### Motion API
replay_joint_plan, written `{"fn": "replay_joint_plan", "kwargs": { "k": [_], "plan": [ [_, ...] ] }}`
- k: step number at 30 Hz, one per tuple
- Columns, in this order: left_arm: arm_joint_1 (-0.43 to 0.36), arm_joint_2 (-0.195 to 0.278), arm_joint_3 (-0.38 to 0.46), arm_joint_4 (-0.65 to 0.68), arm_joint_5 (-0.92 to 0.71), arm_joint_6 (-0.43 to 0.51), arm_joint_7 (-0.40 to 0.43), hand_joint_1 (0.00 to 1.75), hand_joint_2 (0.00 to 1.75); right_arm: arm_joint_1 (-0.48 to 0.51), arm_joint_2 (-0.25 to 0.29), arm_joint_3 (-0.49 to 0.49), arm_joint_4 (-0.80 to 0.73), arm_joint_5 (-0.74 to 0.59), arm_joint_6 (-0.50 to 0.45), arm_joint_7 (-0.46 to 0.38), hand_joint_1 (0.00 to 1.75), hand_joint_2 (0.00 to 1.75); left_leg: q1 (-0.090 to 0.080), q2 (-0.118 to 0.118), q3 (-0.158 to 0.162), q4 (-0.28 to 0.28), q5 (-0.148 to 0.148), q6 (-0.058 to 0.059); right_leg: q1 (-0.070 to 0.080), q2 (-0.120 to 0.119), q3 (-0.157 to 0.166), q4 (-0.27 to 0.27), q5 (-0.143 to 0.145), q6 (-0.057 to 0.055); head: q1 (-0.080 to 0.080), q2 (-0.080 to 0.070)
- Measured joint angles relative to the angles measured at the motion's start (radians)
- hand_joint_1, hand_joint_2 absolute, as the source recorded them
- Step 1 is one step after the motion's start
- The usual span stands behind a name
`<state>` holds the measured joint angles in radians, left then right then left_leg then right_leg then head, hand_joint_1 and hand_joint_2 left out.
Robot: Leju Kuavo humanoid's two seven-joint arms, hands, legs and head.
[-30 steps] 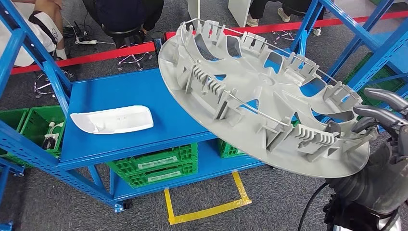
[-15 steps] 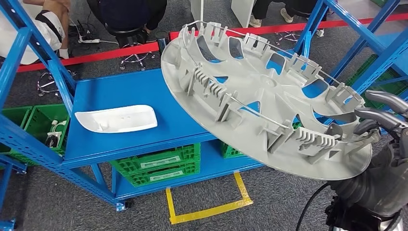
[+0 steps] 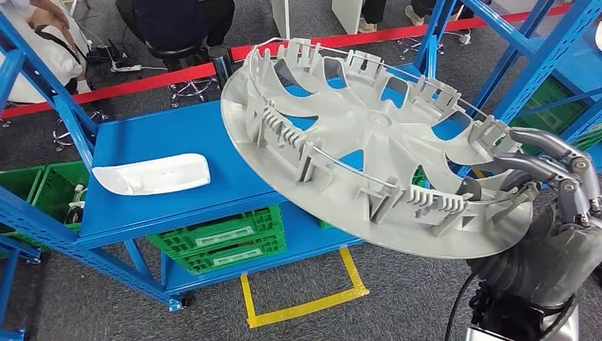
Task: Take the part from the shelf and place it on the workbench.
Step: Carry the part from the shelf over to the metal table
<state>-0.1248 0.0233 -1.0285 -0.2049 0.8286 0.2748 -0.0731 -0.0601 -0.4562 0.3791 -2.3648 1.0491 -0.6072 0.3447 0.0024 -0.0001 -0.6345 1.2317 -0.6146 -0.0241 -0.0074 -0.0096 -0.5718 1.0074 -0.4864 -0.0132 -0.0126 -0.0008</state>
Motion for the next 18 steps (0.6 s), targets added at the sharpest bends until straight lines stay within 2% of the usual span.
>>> {"fn": "replay_joint_plan", "kwargs": {
  "k": [2,3,4,7,8,9,11,12,13,14,15,16,18],
  "plan": [
    [-0.001,0.000,0.000,0.000,0.003,-0.002,0.000,0.00,1.75,0.002,0.000,-0.001,-0.005,0.014,0.008,0.009,1.75,1.75,-0.002,-0.004,0.084,-0.140,0.051,0.011,0.002,0.000,-0.004,0.003,0.004,0.006,-0.001,0.000],
    [-0.002,0.000,0.000,0.000,0.004,-0.002,-0.001,0.00,1.75,0.005,0.000,-0.001,-0.009,0.022,0.011,0.016,1.75,1.75,-0.004,-0.006,0.111,-0.189,0.062,0.016,0.003,0.000,-0.007,0.005,0.007,0.010,-0.001,0.000],
    [-0.002,-0.002,0.000,0.000,0.004,-0.003,-0.001,0.00,1.75,0.009,0.000,-0.001,-0.014,0.030,0.013,0.023,1.75,1.75,-0.006,-0.009,0.123,-0.215,0.066,0.021,0.004,-0.001,-0.010,0.006,0.011,0.016,0.000,0.000],
    [0.001,-0.008,0.000,0.000,-0.004,-0.010,0.005,0.00,1.75,0.030,-0.003,-0.004,-0.029,0.049,0.022,0.044,1.75,1.75,-0.007,-0.012,0.116,-0.225,0.079,0.035,0.001,0.000,-0.017,0.007,0.015,0.035,0.002,0.000],
    [0.001,-0.010,0.000,0.000,-0.009,-0.013,0.010,0.00,1.75,0.039,-0.005,-0.005,-0.035,0.055,0.030,0.051,1.75,1.75,-0.006,-0.012,0.111,-0.228,0.087,0.041,0.000,0.001,-0.024,0.021,-0.003,0.040,0.004,0.000],
    [0.000,-0.012,0.000,0.000,-0.014,-0.017,0.016,0.00,1.75,0.046,-0.008,-0.007,-0.042,0.062,0.039,0.059,1.75,1.75,-0.004,-0.011,0.104,-0.231,0.096,0.047,-0.001,0.002,-0.037,0.054,-0.035,0.046,0.007,0.000],
    [0.000,-0.020,-0.001,0.000,-0.023,-0.027,0.028,0.00,1.75,0.061,-0.014,-0.010,-0.058,0.074,0.063,0.076,1.75,1.75,-0.004,-0.011,0.087,-0.230,0.109,0.055,-0.002,0.004,-0.073,0.172,-0.125,0.054,0.019,0.000],
    [0.001,-0.024,-0.002,0.000,-0.027,-0.032,0.033,0.00,1.75,0.068,-0.015,-0.010,-0.066,0.077,0.074,0.085,1.75,1.75,-0.006,-0.012,0.078,-0.230,0.116,0.057,-0.002,0.004,-0.087,0.231,-0.157,0.056,0.023,0.000],
    [0.001,-0.029,-0.002,0.000,-0.031,-0.037,0.038,0.00,1.75,0.074,-0.017,-0.011,-0.074,0.079,0.084,0.094,1.75,1.75,-0.007,-0.012,0.069,-0.228,0.122,0.057,-0.002,0.004,-0.090,0.267,-0.172,0.057,0.027,0.000],
    [0.002,-0.033,-0.003,0.000,-0.035,-0.040,0.042,0.00,1.75,0.079,-0.019,-0.011,-0.080,0.080,0.091,0.101,1.75,1.75,-0.008,-0.013,0.059,-0.227,0.128,0.057,-0.002,0.005,-0.076,0.266,-0.165,0.057,0.030,0.000],
    [0.002,-0.038,-0.003,0.000,-0.038,-0.042,0.046,0.00,1.75,0.081,-0.022,-0.011,-0.085,0.080,0.096,0.107,1.75,1.75,-0.009,-0.013,0.051,-0.226,0.134,0.056,-0.002,0.005,-0.043,0.225,-0.142,0.054,0.033,0.000],
    [0.002,-0.042,-0.004,0.000,-0.040,-0.043,0.048,0.00,1.75,0.082,-0.025,-0.012,-0.090,0.080,0.099,0.112,1.75,1.75,-0.011,-0.013,0.045,-0.225,0.139,0.054,-0.001,0.005,0.003,0.155,-0.113,0.049,0.034,0.000],
    [0.001,-0.049,-0.004,0.000,-0.041,-0.041,0.055,0.00,1.75,0.081,-0.031,-0.017,-0.101,0.078,0.100,0.118,1.75,1.75,-0.015,-0.013,0.036,-0.224,0.150,0.048,0.002,0.005,0.088,0.013,-0.075,0.037,0.035,0.000]
  ]
}}
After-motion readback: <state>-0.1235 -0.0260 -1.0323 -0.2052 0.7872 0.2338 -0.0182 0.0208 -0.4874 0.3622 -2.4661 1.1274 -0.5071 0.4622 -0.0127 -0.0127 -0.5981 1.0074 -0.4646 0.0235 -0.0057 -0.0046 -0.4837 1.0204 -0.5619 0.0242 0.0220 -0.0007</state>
